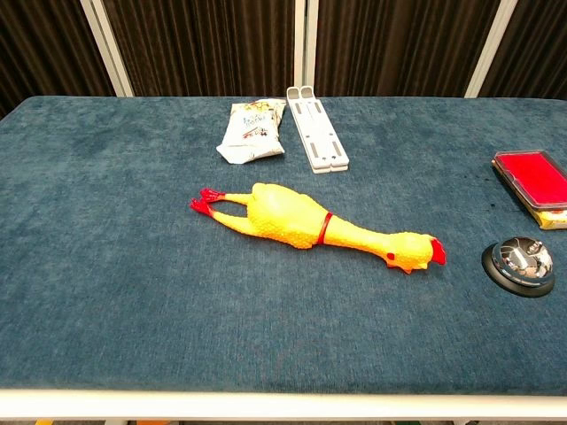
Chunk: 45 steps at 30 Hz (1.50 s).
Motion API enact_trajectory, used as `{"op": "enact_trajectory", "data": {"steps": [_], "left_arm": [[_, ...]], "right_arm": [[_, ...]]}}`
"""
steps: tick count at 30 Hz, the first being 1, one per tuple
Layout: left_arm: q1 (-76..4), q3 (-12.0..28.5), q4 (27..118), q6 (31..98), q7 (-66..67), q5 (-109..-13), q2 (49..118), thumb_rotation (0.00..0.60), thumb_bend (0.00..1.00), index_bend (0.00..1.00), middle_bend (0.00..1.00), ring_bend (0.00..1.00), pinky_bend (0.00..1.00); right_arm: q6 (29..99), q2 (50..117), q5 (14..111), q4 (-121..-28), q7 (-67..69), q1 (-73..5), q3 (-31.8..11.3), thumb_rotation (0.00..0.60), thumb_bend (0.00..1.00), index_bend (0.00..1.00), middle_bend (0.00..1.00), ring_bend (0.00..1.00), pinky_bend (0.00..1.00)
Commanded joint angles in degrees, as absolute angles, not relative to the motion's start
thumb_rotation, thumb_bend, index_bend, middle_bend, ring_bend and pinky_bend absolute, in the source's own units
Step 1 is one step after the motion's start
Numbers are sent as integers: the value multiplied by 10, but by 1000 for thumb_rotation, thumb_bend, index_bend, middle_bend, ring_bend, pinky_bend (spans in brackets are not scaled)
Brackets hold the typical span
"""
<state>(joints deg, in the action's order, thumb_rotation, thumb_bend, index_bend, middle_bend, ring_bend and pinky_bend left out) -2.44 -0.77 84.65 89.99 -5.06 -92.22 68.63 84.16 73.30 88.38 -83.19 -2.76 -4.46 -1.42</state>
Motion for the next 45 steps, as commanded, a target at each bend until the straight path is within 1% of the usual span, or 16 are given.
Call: {"op": "enact_trajectory", "data": {"steps": [1,7,9,11,13,14,15,17,18,19,21,22,24,26,35,45], "left_arm": [[-24,-7,847,901,-51,-922,686,600,116,111,30,0,138],[-25,-8,846,899,-52,-922,687,600,117,111,30,0,138],[-25,-7,845,899,-54,-921,686,600,116,111,29,0,138],[-25,-7,845,899,-57,-920,686,600,116,111,29,0,138],[-25,-7,845,899,-59,-921,685,600,116,111,29,0,138],[-25,-7,844,900,-59,-922,686,600,116,111,29,0,138],[-24,-8,842,900,-59,-923,687,600,116,111,29,0,137],[-23,-10,836,900,-60,-923,689,600,117,111,29,0,138],[-23,-9,832,898,-63,-920,692,600,116,111,29,0,138],[-23,-9,829,896,-66,-918,693,600,116,111,29,0,138],[-24,-9,824,893,-69,-916,696,600,116,111,29,0,138],[-24,-9,823,893,-69,-917,697,600,117,111,29,0,138],[-25,-9,821,894,-70,-918,697,600,116,111,29,0,138],[-24,-9,819,894,-71,-918,697,600,116,111,30,0,138],[-22,-9,814,893,-76,-913,696,600,116,111,29,0,138],[-22,-9,809,893,-82,-912,697,600,117,111,29,0,138]], "right_arm": [[842,733,883,-831,-27,-45,-15,600,298,0,0,0,0],[842,729,885,-836,-30,-45,-14,600,305,0,0,0,0],[845,730,888,-836,-28,-46,-15,600,354,0,0,0,0],[847,731,889,-835,-31,-46,-16,600,559,0,0,0,0],[843,732,888,-836,-44,-47,-15,600,897,0,21,0,0],[841,732,887,-838,-52,-47,-14,600,957,0,39,2,4],[843,732,888,-839,-57,-47,-13,600,997,0,85,34,46],[849,735,892,-834,-60,-46,-14,600,1000,0,277,238,269],[848,737,894,-831,-56,-46,-13,600,1000,0,409,379,407],[845,738,894,-828,-54,-46,-11,600,1000,0,572,536,541],[838,739,894,-823,-55,-48,-8,600,1000,0,789,729,667],[835,740,895,-822,-56,-49,-6,600,1000,0,849,786,693],[827,743,897,-820,-59,-51,-2,600,1000,0,887,838,718],[819,747,899,-818,-65,-53,4,600,1000,0,890,853,728],[750,787,907,-802,-104,-68,40,600,1000,0,892,854,728],[718,804,897,-802,-142,-80,44,600,1000,0,892,854,728]]}}
